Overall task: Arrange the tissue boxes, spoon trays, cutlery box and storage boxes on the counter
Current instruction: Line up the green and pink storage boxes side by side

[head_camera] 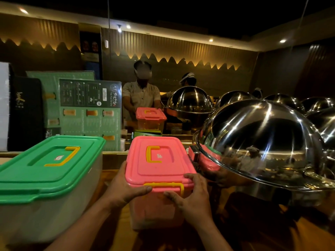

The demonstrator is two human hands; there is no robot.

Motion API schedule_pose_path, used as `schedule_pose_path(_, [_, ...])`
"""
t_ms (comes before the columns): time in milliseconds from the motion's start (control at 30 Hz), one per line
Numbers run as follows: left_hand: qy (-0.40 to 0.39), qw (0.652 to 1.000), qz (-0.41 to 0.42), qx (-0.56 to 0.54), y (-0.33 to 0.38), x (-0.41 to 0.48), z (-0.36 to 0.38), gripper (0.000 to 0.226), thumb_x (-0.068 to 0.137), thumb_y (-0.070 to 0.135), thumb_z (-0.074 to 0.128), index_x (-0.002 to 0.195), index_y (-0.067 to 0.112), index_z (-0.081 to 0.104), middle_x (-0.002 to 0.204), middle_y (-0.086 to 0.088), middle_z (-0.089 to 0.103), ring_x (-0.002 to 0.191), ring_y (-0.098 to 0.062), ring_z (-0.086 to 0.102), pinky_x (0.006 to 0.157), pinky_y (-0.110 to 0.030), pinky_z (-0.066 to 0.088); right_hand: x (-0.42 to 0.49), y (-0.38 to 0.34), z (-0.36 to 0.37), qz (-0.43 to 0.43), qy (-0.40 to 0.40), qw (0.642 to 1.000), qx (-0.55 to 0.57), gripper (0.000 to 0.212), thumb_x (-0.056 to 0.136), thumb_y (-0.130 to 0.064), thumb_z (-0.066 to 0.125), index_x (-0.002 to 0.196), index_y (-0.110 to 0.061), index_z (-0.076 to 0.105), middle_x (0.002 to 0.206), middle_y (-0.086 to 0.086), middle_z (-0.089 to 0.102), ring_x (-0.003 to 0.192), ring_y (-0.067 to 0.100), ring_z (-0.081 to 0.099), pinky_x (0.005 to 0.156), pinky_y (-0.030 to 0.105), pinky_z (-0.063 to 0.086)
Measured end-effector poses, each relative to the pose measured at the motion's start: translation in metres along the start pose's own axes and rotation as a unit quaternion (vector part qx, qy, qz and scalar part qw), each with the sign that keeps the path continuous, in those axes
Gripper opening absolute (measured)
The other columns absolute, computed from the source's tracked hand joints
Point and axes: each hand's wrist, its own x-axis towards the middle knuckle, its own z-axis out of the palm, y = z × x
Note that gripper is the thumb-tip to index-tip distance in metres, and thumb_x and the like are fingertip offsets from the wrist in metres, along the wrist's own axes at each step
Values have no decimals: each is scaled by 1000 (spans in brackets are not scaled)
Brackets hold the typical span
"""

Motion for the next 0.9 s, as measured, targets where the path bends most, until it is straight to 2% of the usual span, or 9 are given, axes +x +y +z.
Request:
schedule_pose_path(133, [7, 1000, -5, 1, 3, -1, 1, 113, 52, 23, 100, 145, 30, 37, 132, 2, 67, 122, -18, 65, 96, -39, 57, 0, 1, 1, 1, 2, 1000, -3, 81, 44, -79, 81, 109, -37, 54, 127, -5, 44, 112, 10, 47, 87, 26, 44])
schedule_pose_path(300, [25, 1000, -15, 4, 0, -2, 3, 105, 56, 14, 100, 141, 34, 42, 131, 0, 68, 121, -21, 65, 99, -49, 54, 0, -1, -1, 4, -4, 1000, -5, 80, 47, -75, 81, 110, -36, 53, 128, -5, 43, 112, 9, 44, 87, 27, 43])
schedule_pose_path(533, [25, 999, -25, 36, 13, -6, 1, 107, 52, 21, 101, 140, 31, 41, 129, 2, 67, 120, -15, 65, 95, -38, 58, 0, -8, -5, 7, -28, 999, -46, 80, 51, -74, 78, 115, -33, 52, 128, -3, 44, 115, 15, 47, 90, 29, 45])
schedule_pose_path(600, [47, 997, -22, 55, 19, -13, 2, 100, 49, 27, 102, 129, 46, 45, 121, 19, 70, 115, -5, 66, 89, -29, 59, -2, -10, -6, 7, -26, 996, -88, 86, 53, -81, 71, 121, -30, 55, 132, 2, 43, 120, 21, 47, 95, 34, 47])
schedule_pose_path(667, [71, 994, -13, 81, 28, -22, 5, 88, 53, 25, 99, 115, 53, 43, 103, 39, 67, 103, 17, 62, 83, -15, 56, -5, -16, -6, 1, -2, 989, -150, 93, 54, -85, 63, 126, -26, 58, 142, 9, 39, 130, 30, 42, 103, 44, 45])
schedule_pose_path(733, [97, 989, -2, 110, 40, -29, 0, 81, 63, 21, 94, 116, 50, 41, 102, 40, 59, 94, 30, 54, 80, -5, 50, -7, -29, -4, -42, 42, 979, -193, 86, 60, -79, 64, 125, -22, 61, 144, 16, 40, 134, 36, 39, 105, 52, 42])
schedule_pose_path(767, [107, 986, 0, 125, 47, -33, -6, 83, 66, 28, 93, 127, 47, 39, 119, 33, 56, 105, 25, 53, 86, -7, 49, -9, -39, -2, -73, 60, 977, -191, 77, 64, -71, 67, 122, -21, 62, 142, 17, 42, 133, 36, 40, 104, 53, 42])
schedule_pose_path(833, [123, 977, 8, 172, 57, -43, -27, 99, 66, 49, 89, 149, 32, 39, 147, 8, 50, 132, -4, 50, 104, -31, 49, -13, -60, 7, -133, 76, 977, -151, 56, 71, -54, 71, 114, -19, 65, 132, 14, 51, 125, 34, 48, 100, 52, 45])
schedule_pose_path(900, [136, 971, 26, 193, 65, -57, -57, 92, 68, 49, 85, 147, 28, 44, 146, 1, 52, 132, -12, 50, 105, -41, 50, -18, -83, 25, -178, 49, 976, -113, 38, 76, -43, 70, 106, -20, 66, 116, 6, 60, 110, 26, 56, 90, 48, 50])
